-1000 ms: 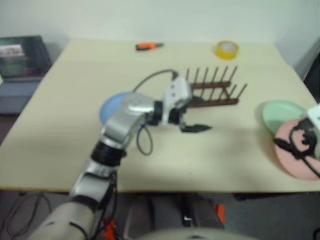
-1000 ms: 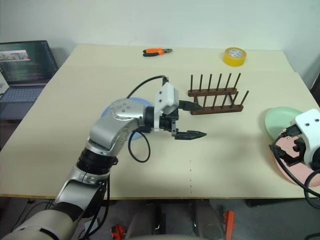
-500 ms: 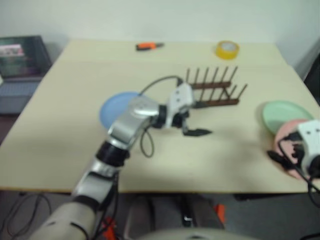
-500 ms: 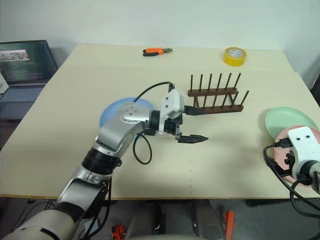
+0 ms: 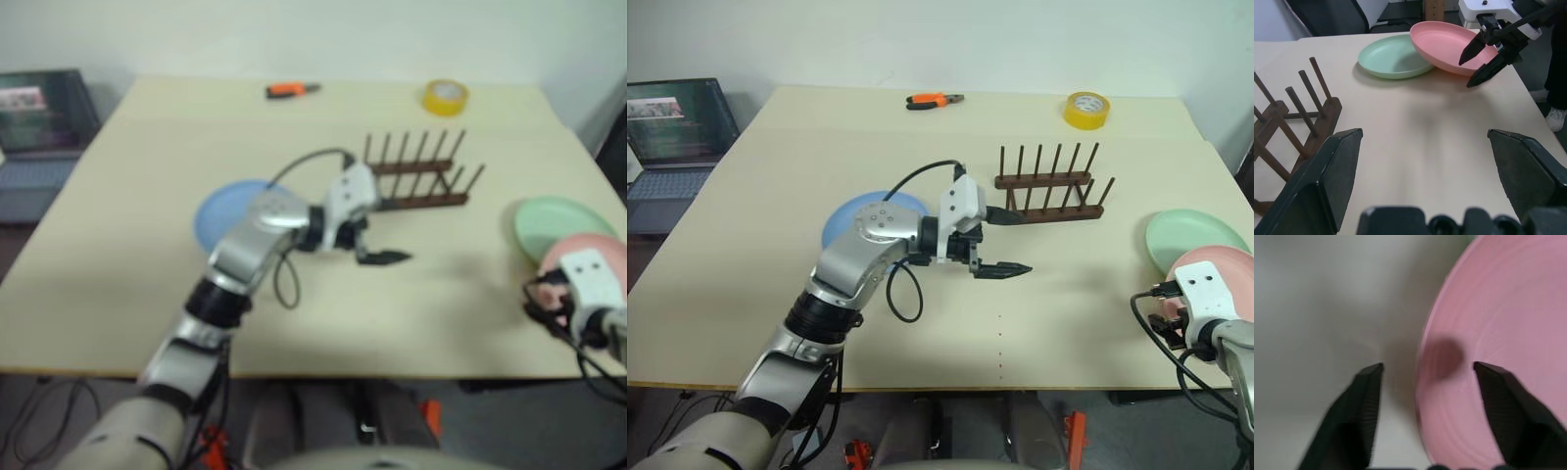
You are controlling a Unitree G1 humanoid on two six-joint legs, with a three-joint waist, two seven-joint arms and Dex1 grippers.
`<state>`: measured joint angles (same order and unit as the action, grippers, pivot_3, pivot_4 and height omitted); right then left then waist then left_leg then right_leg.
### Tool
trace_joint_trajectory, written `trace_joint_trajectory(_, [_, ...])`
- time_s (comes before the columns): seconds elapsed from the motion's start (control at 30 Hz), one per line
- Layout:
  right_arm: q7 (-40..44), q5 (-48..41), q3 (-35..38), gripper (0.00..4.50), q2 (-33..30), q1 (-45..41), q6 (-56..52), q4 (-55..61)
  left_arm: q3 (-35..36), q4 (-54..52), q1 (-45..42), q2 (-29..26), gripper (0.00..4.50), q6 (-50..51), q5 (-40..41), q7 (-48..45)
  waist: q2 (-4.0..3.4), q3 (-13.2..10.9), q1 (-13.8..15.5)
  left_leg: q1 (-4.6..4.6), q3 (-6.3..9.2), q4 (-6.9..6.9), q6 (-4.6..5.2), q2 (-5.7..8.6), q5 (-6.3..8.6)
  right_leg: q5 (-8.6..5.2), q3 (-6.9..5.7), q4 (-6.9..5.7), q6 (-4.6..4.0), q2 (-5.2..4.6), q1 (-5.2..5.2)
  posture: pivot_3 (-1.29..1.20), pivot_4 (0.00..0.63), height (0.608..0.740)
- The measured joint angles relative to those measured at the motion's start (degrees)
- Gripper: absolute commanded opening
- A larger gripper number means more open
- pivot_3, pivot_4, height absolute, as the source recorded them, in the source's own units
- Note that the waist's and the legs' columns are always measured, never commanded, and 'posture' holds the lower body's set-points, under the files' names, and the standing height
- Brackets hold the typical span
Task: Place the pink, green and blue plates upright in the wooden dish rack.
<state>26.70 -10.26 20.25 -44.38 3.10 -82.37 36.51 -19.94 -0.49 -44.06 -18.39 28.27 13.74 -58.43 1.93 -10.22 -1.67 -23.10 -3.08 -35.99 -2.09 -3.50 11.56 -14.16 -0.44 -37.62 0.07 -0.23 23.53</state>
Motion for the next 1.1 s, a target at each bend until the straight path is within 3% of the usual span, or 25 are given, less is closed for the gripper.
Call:
trace_joint_trajectory(0.2, [-1.8, 0.11, -1.34, 0.04, 0.02, -0.29, 2.25, -0.87, 0.0, -0.44, 0.0, -0.05, 4.5, 0.21, 0.02, 0.4, 0.04, -0.01, -0.02, -0.01, 0.02, 0.0, 0.0, -0.01, 0.0, 0.0, -0.01, 0.01, 0.0, 0.0, 0.0, 0.0, 0.15, 0.74])
trace_joint_trajectory(0.47, [-2.81, 0.23, -1.45, 0.04, -2.2, -0.48, 3.74, -0.87, 0.02, -0.98, 0.0, -0.45, 4.5, 0.22, 0.02, 0.51, 0.14, 0.02, -0.05, 0.0, 0.0, -0.02, 0.0, 0.0, 0.0, 0.02, 0.01, 0.01, 0.02, -0.01, 0.0, 0.0, 0.15, 0.74])
trace_joint_trajectory(0.8, [1.58, -2.25, 0.05, 0.04, -8.89, -2.88, 1.28, 0.11, 0.04, -0.96, -0.01, -0.6, 4.5, 0.07, -0.03, 1.01, 0.13, 0.01, -0.04, -0.05, 0.01, 0.03, 0.0, 0.0, 0.0, 0.01, -0.01, 0.11, 0.02, -0.01, 0.02, 0.0, 0.15, 0.74])
trace_joint_trajectory(1.1, [5.91, -6.96, 4.19, 0.04, -13.18, -19.0, 1.83, 0.0, 0.26, -0.57, -0.08, -1.27, 4.5, -1.29, -0.23, 1.41, 0.11, 0.02, -0.04, -0.27, 0.13, 0.06, 0.01, -0.02, 0.0, 0.03, -0.04, 0.32, 0.04, 0.02, 0.09, 0.0, 0.15, 0.74])
